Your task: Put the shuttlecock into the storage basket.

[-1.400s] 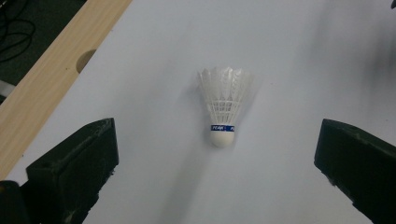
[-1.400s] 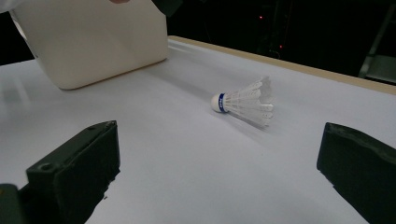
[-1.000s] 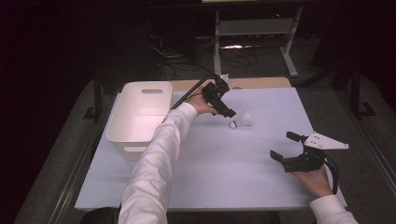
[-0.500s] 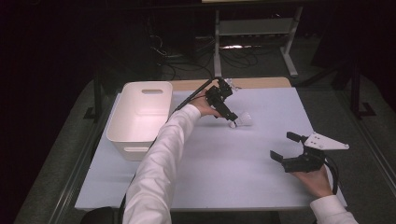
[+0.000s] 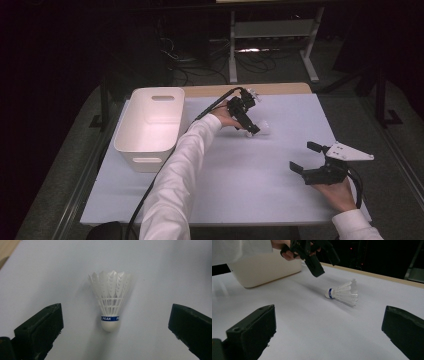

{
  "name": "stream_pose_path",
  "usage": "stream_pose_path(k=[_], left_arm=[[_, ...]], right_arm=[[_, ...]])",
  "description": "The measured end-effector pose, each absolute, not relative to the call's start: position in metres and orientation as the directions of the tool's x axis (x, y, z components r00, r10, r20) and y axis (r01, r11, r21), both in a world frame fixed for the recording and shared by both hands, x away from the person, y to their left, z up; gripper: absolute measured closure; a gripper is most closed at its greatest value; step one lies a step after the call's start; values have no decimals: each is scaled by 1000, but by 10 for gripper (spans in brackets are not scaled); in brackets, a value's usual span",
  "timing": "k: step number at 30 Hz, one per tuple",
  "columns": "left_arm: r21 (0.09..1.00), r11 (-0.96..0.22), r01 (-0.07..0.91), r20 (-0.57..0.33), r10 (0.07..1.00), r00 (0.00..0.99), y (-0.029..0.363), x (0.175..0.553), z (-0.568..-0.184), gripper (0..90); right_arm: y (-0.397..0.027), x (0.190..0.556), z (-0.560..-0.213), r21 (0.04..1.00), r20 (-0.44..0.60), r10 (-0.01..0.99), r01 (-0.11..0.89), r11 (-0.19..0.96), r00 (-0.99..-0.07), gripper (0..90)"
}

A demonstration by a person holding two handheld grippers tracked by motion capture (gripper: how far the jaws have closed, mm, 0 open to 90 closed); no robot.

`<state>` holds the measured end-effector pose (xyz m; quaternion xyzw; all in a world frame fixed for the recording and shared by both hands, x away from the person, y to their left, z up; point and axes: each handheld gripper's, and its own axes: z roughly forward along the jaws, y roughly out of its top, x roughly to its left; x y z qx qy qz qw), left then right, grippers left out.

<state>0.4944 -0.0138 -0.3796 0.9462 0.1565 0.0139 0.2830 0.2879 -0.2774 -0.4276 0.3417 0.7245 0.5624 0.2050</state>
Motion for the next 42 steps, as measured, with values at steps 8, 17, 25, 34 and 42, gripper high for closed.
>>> stream_pose_path(k=[8,17,25,34,42], left_arm=[[525,-789,319,-92,320,943,-16,503,-397,0],[517,-793,323,-102,318,943,-18,505,-404,0],[504,-797,332,-123,314,941,-20,508,-414,0],[481,-809,336,-137,310,941,-22,511,-422,31],[478,-810,339,-148,306,941,-21,513,-423,137]], right_arm=[[-279,289,-428,957,81,726,256,134,-683,0],[-279,289,-428,958,82,724,255,133,-685,0],[-279,289,-428,957,84,722,257,133,-687,0],[-278,289,-428,957,90,718,260,131,-690,0],[-278,289,-429,955,91,715,263,134,-693,0]])
